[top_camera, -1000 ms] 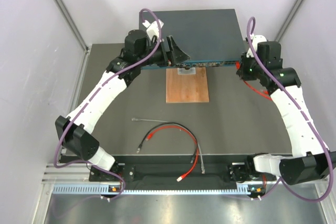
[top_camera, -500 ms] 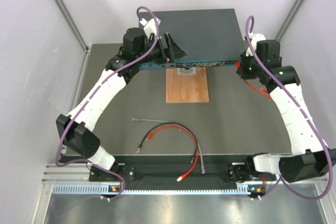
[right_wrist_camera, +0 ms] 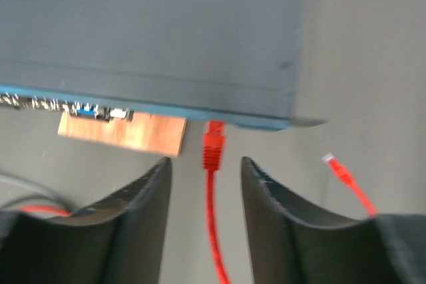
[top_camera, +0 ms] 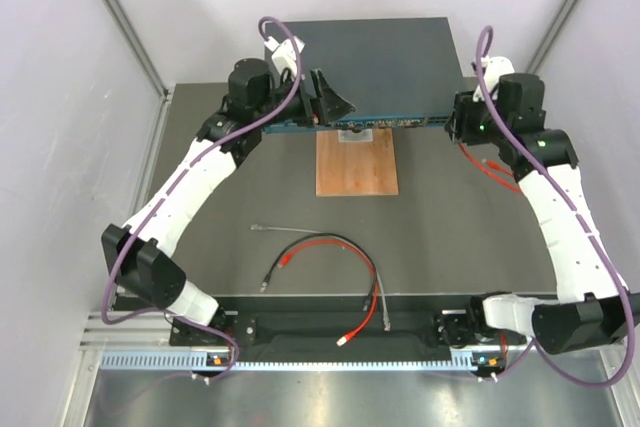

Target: Insert the plug into the switch port

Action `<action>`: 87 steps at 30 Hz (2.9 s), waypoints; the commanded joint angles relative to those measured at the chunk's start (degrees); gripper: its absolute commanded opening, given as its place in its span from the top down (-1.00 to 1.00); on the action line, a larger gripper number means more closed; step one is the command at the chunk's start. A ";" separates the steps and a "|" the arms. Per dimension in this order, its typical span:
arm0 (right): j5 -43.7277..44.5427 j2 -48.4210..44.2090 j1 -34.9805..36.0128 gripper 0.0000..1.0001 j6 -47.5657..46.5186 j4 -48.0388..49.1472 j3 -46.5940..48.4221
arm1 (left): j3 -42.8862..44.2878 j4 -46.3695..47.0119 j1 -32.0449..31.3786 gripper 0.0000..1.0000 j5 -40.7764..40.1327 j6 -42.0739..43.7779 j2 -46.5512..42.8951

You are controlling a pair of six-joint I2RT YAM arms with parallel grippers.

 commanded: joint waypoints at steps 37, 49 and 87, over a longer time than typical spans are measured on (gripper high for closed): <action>-22.40 -18.95 -5.17 -1.00 -13.02 -21.24 -4.10 | -38.62 -15.43 -41.07 -0.10 -0.58 76.51 -7.62; -22.31 -19.30 -5.26 -0.99 -13.11 -20.98 -5.42 | -32.66 -14.10 -34.21 -0.05 0.45 89.50 -0.76; -19.76 -23.52 -5.25 -1.00 -15.31 -23.00 -8.85 | -29.22 -28.24 -17.88 0.83 -0.51 113.66 6.28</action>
